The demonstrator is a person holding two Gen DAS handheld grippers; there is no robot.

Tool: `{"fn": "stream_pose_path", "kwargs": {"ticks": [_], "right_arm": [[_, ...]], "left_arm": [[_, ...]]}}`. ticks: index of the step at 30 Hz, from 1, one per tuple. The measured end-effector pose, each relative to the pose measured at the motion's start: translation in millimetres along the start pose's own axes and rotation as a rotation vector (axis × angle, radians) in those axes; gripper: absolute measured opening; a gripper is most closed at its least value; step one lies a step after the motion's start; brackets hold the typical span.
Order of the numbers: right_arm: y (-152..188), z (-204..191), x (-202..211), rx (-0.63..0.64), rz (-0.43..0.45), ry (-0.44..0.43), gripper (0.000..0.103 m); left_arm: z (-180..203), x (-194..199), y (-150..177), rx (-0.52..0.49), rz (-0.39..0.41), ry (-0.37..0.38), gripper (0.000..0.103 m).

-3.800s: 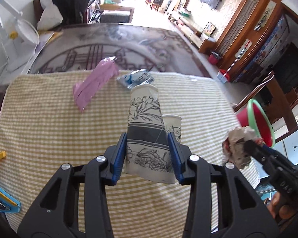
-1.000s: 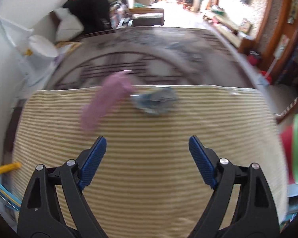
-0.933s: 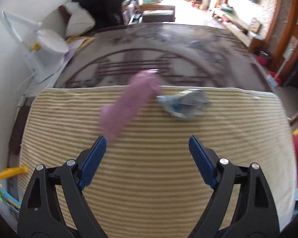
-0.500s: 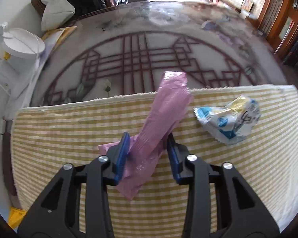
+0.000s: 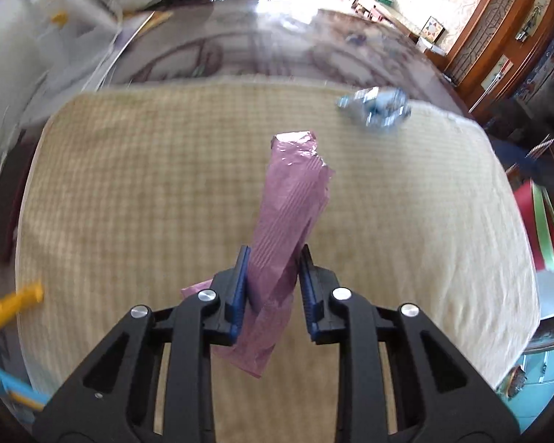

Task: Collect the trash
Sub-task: 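Grasp the pink plastic bag with the left tool while the right tool grasps the blue wrapper, then carry the pink bag with the left tool while the right tool carries the wrapper to the bucket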

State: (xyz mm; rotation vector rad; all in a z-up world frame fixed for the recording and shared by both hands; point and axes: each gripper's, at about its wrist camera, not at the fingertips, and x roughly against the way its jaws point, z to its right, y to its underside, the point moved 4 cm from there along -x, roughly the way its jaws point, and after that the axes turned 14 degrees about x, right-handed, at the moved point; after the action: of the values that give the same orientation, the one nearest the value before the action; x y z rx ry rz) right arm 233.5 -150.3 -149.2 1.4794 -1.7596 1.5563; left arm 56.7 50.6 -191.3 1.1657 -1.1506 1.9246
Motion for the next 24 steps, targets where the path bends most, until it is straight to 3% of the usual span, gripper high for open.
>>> {"fn": "stream_pose_path", "kwargs": {"ticks": [4, 12, 14, 15, 16, 24], "right_arm": [[-21.3, -2.1, -51.1, -0.034, -0.053, 0.025, 0.078], [-41.4, -7.9, -108.2, -0.057, -0.141, 0.052, 0.076], [-41.1, -12.8, -114.3, -0.015, -0.161, 0.072, 0.052], [-40.5, -14.1, -115.2, -0.007, -0.164, 0.058, 0.035], [-39.9, -15.0, -112.0, -0.011, -0.156, 0.041, 0.026], [-23.1, -29.7, -34.6, 0.152, -0.027, -0.009, 0.021]], "left_arm": [[-22.9, -0.7, 24.4, 0.049, -0.054, -0.005, 0.025], [-30.6, 0.9, 33.6, 0.031, -0.048, -0.009, 0.025], [-29.6, 0.2, 33.7, 0.035, -0.05, -0.008, 0.025], [-28.2, -0.2, 32.7, 0.03, -0.048, -0.01, 0.025], [-27.2, -0.3, 31.9, 0.025, -0.047, -0.012, 0.025], [-12.7, -4.1, 20.5, 0.03, -0.038, 0.007, 0.025]]}}
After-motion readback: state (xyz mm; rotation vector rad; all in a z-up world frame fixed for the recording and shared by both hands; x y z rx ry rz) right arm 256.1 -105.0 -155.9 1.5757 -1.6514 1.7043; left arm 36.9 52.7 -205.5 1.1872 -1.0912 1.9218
